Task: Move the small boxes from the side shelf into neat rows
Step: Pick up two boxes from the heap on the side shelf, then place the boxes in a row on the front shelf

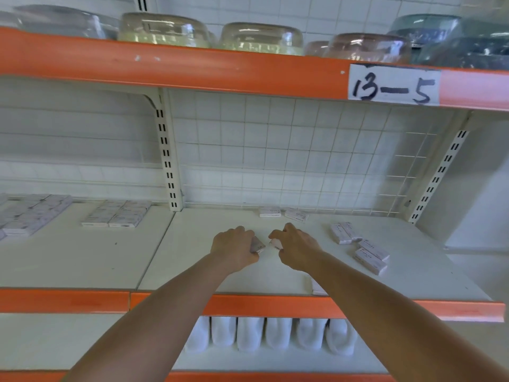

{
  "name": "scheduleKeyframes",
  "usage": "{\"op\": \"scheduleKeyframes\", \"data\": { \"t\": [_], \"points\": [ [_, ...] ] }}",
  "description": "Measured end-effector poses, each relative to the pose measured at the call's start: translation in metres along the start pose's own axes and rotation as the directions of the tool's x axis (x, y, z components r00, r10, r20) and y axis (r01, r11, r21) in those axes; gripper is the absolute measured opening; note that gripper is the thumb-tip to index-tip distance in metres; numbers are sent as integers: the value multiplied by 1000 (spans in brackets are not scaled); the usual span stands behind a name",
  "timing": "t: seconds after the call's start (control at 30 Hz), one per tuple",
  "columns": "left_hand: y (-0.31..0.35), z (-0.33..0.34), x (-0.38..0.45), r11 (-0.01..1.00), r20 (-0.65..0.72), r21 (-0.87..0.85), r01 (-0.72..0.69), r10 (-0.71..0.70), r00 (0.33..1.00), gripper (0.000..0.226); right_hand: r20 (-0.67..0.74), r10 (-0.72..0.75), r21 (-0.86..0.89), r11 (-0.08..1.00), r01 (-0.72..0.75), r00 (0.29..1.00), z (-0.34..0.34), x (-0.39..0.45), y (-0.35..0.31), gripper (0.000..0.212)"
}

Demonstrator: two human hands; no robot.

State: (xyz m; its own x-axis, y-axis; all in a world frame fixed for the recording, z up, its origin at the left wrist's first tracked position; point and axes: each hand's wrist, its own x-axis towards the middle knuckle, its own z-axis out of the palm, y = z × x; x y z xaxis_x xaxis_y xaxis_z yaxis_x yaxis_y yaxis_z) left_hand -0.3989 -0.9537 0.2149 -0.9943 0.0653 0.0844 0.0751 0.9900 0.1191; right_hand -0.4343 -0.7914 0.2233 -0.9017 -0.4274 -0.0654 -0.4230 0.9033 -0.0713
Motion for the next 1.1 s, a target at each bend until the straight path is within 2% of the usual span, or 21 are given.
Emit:
{"op": "scheduleKeyframes", "data": {
  "t": [0.63,0.9,1.1],
  "points": [
    [-173,-27,-52,999,4,31,-36,35,999,29,-38,-27,53,998,29,999,8,33,-179,49],
    [-210,-29,-59,1000,6,-2,10,-10,1000,27,-6,-79,38,996,79,997,12,51,-212,50],
    [-229,-27,-61,997,16,-14,70,-70,997,29,-2,-146,47,988,146,989,12,75,-223,44]
  ]
}}
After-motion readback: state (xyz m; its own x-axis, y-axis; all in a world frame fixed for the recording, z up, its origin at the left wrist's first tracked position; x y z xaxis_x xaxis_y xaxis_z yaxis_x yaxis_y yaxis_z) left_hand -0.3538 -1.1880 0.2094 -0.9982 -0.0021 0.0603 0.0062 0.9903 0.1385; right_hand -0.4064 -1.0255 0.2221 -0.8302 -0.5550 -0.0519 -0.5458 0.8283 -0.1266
